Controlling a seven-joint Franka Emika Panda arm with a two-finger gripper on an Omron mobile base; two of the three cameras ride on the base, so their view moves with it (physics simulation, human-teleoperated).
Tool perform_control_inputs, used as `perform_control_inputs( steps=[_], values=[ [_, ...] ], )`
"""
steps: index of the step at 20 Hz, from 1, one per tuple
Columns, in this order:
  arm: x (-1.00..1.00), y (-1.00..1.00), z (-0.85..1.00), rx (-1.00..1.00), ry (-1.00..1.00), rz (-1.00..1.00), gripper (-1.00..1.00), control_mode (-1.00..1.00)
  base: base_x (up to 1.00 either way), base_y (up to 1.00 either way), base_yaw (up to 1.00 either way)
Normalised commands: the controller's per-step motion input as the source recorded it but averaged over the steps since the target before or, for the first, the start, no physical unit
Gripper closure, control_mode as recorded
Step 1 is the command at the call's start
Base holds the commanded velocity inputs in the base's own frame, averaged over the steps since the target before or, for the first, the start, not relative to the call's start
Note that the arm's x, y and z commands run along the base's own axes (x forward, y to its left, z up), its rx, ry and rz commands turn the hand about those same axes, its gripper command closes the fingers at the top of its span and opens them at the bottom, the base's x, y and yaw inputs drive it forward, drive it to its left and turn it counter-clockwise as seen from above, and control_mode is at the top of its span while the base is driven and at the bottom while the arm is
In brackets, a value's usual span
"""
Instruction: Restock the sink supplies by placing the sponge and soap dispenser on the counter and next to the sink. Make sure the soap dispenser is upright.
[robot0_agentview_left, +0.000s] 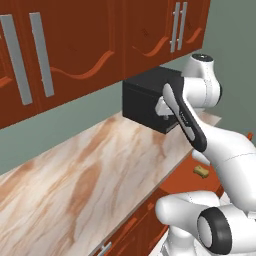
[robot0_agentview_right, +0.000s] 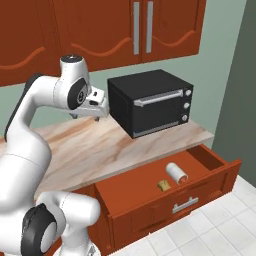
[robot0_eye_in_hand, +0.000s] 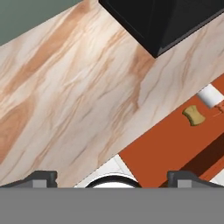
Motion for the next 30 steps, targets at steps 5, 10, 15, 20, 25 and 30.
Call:
perform_control_inputs(
  steps=[5, 10, 15, 20, 25, 30],
  values=[
    [0.0, 0.0, 0.0, 0.0, 0.0, 0.0, -1.0, 1.0, 0.01, 0.27, -0.02],
    [0.0, -0.05, -0.13, 0.0, 0.0, 0.0, -1.0, -1.0, 0.0, 0.0, 0.0],
    [0.0, -0.95, -0.69, 0.15, 0.12, 0.0, -1.0, -1.0, 0.0, 0.0, 0.0],
    [0.0, -1.0, -0.91, 0.12, 0.14, -0.01, -1.0, -1.0, 0.0, 0.0, 0.0],
    [0.0, -0.91, -0.84, 0.1, 0.07, -0.02, -1.0, -1.0, 0.0, 0.0, 0.0],
    [-0.14, -0.36, -0.8, -0.01, -0.01, 0.0, -1.0, -1.0, 0.0, 0.0, 0.0]
  ],
)
